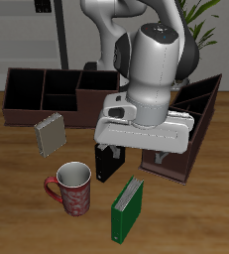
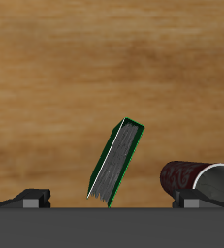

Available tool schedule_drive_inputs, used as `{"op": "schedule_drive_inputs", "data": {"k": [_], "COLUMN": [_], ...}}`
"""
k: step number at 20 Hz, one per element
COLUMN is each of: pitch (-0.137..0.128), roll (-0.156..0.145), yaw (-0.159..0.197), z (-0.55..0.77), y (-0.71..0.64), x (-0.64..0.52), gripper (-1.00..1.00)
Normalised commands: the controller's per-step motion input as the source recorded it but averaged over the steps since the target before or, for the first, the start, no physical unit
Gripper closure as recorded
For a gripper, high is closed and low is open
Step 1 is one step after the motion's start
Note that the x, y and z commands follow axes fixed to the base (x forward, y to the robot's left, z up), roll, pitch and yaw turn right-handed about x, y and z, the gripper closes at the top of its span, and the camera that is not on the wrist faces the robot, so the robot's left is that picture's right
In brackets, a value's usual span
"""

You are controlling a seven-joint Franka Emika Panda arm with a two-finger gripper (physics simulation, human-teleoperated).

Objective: Place the green book into the back desk caddy's back compartment

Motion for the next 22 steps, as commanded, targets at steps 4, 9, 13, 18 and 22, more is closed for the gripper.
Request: {"op": "schedule_drive_inputs", "data": {"k": [4,9,13,18,22], "pitch": [-0.006,0.007,0.029,0.028,0.08], "roll": [-0.016,-0.023,-0.02,-0.004,0.013], "yaw": [-0.041,-0.033,-0.044,0.006,-0.032], "z": [-0.19,-0.32,-0.29,-0.32,-0.55], "y": [-0.01,-0.11,-0.11,-0.04,0.0], "x": [0.08,0.12,0.11,0.06,0.11], "gripper": [-1.0,-1.0,-1.0,-1.0,-1.0]}}
